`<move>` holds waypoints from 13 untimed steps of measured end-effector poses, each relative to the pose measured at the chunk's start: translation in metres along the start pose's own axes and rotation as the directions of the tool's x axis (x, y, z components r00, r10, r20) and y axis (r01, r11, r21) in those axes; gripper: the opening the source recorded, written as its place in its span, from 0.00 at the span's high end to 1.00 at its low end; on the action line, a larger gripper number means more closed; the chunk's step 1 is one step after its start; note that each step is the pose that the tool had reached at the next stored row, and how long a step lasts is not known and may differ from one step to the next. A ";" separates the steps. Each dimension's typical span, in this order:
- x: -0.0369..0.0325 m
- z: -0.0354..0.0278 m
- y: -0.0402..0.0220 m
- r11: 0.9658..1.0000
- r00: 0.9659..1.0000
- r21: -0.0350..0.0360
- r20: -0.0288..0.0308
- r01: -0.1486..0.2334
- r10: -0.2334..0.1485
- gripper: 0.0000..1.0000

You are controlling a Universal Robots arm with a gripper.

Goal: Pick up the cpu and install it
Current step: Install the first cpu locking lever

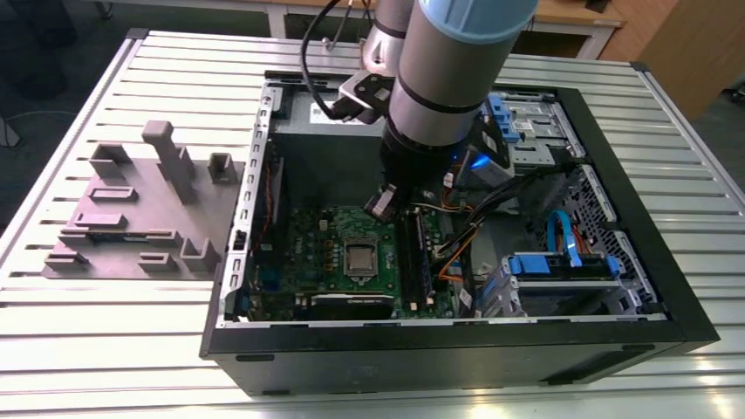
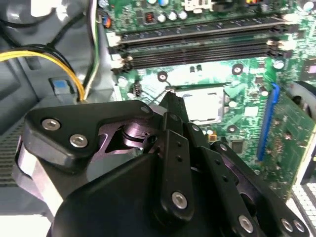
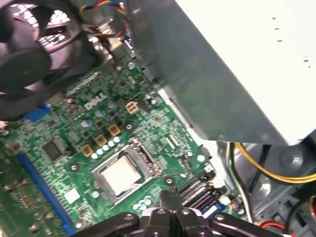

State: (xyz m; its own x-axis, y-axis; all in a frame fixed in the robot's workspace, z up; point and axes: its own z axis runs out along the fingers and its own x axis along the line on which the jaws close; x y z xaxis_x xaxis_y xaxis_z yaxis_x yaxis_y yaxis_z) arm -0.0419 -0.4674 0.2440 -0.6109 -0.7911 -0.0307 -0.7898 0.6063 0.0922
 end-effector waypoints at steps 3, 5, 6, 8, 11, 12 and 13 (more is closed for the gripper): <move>-0.0067 0.0007 0.0022 1.000 1.000 0.000 0.000 0.000 0.000 0.89; -0.0112 0.0010 0.0021 1.000 1.000 0.000 0.000 0.000 0.000 0.89; -0.0131 0.0011 0.0022 1.000 1.000 0.000 0.000 0.000 0.000 0.89; -0.0159 0.0016 0.0035 1.000 1.000 0.000 0.000 0.000 0.000 0.89; -0.0193 0.0024 0.0058 1.000 1.000 0.000 0.000 0.000 0.000 0.89; -0.0201 0.0029 0.0064 1.000 1.000 0.000 0.000 0.000 0.000 0.89; -0.0205 0.0035 0.0066 1.000 1.000 0.000 0.000 0.000 0.000 0.89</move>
State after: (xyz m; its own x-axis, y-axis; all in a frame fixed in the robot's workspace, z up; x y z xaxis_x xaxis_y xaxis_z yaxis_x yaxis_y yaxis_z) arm -0.0348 -0.4469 0.2417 -0.6108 -0.7912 -0.0309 -0.7899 0.6062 0.0923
